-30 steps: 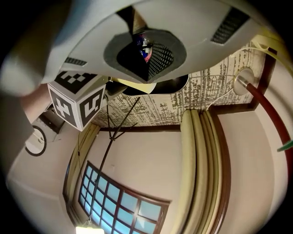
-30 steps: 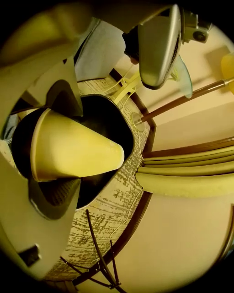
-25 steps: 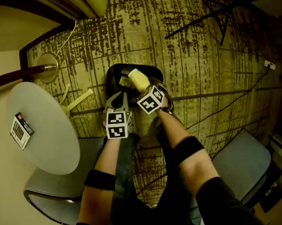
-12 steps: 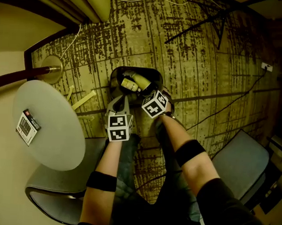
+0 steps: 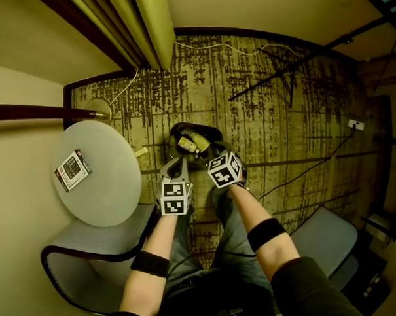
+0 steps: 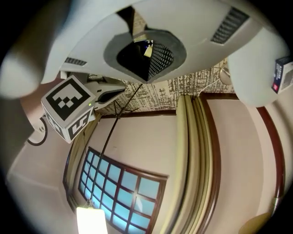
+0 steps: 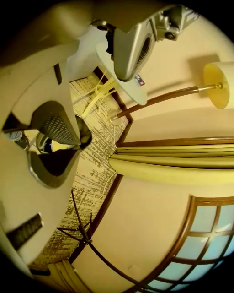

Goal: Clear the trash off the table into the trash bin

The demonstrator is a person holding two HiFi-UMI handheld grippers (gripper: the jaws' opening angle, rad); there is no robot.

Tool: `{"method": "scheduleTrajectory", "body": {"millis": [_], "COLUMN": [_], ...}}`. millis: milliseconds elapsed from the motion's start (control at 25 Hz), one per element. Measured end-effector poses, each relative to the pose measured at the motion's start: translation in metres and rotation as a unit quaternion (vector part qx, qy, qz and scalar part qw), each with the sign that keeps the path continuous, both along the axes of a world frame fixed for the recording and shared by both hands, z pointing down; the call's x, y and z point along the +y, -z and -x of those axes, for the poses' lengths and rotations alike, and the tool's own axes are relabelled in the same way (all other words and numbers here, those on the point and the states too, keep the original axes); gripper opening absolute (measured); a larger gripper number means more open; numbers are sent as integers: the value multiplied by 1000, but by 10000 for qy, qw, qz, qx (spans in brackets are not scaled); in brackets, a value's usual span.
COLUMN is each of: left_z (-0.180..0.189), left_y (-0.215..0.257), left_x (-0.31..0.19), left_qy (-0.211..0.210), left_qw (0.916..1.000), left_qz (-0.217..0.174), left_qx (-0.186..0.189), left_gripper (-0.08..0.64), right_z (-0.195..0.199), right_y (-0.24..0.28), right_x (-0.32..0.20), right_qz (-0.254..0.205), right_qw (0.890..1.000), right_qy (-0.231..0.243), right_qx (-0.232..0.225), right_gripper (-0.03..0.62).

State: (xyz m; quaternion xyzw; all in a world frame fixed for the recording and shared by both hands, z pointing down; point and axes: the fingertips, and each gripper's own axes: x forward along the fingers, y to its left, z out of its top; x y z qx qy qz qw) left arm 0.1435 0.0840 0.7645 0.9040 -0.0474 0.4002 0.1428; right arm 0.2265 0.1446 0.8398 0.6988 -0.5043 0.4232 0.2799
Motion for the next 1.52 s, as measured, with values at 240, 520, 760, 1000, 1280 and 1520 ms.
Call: {"method": "scheduleTrajectory", "body": {"millis": [240, 520, 760, 1000, 1280, 1520], "left_z": [21, 81, 166, 263, 345, 389], "left_y": [114, 198, 233, 256, 262, 251], "left_x": [-10, -59, -110, -139, -152, -152], "left_qy": [442, 1325, 2260, 3158, 3807, 4132], "left_qw": [9982, 9884, 9693, 9418, 9164, 9026], "left_qz": [-188, -497, -817, -1054, -1157, -1151], "left_qx": [367, 561, 522, 476, 436, 370], "left_gripper": [0, 0, 0, 0, 0, 0], "right_z": [14, 61, 124, 218, 313, 353], "right_y": [129, 225, 265, 297, 306, 302], "right_x": [-25, -72, -122, -176, -201, -200], "right_qz": [-588, -1148, -1338, -1563, -1648, -1558], "right_qw": [9980, 9893, 9746, 9426, 9116, 8953], "right_qy": [220, 903, 1795, 2944, 3734, 4135], "right_qx": [34, 7, -97, -210, -480, -565], "right_gripper": [2, 2, 2, 2, 2, 2]}}
